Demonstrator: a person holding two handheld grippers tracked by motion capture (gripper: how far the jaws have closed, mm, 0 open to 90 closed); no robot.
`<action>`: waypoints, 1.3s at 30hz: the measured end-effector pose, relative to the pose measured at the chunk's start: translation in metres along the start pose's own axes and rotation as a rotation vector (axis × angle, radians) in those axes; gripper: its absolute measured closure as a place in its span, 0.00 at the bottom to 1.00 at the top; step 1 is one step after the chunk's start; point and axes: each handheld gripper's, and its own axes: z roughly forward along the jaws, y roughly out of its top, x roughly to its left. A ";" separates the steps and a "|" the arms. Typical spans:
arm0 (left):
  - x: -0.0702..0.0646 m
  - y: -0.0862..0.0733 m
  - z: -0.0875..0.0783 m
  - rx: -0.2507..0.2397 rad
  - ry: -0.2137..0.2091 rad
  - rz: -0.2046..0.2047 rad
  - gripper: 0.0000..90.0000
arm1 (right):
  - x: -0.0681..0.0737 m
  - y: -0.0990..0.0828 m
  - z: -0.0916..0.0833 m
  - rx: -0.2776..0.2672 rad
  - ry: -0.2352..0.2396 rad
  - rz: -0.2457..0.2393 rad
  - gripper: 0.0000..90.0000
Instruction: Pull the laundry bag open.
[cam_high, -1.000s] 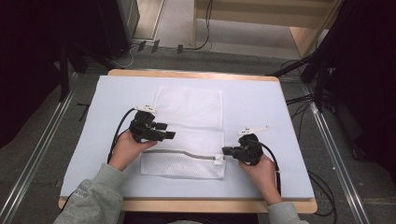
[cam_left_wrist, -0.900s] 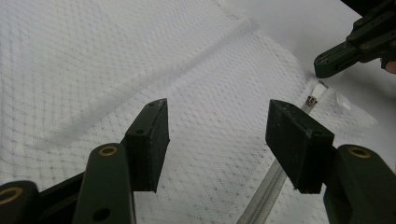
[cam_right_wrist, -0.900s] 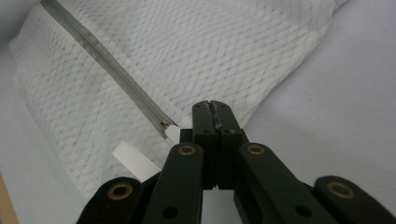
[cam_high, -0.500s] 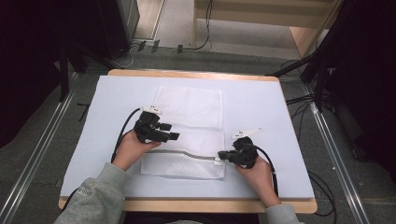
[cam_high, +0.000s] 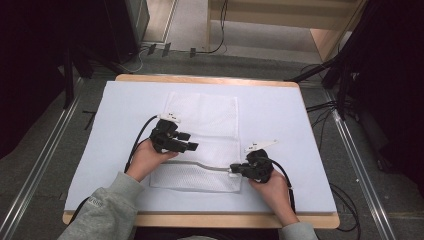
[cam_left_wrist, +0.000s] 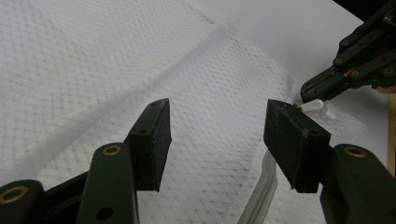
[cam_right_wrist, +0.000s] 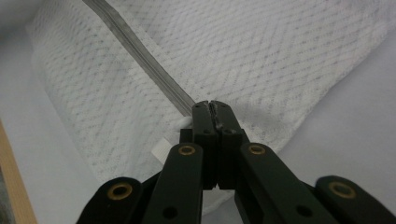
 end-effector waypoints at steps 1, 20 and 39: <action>-0.001 0.000 0.001 0.000 -0.003 -0.001 0.47 | 0.001 0.000 -0.001 -0.012 0.005 -0.001 1.00; -0.017 0.005 0.011 0.005 -0.052 0.034 0.47 | 0.002 0.002 -0.005 -0.030 -0.020 -0.034 1.00; -0.042 0.005 0.042 0.070 -0.126 0.059 0.50 | -0.006 -0.001 0.001 0.000 -0.060 -0.055 1.00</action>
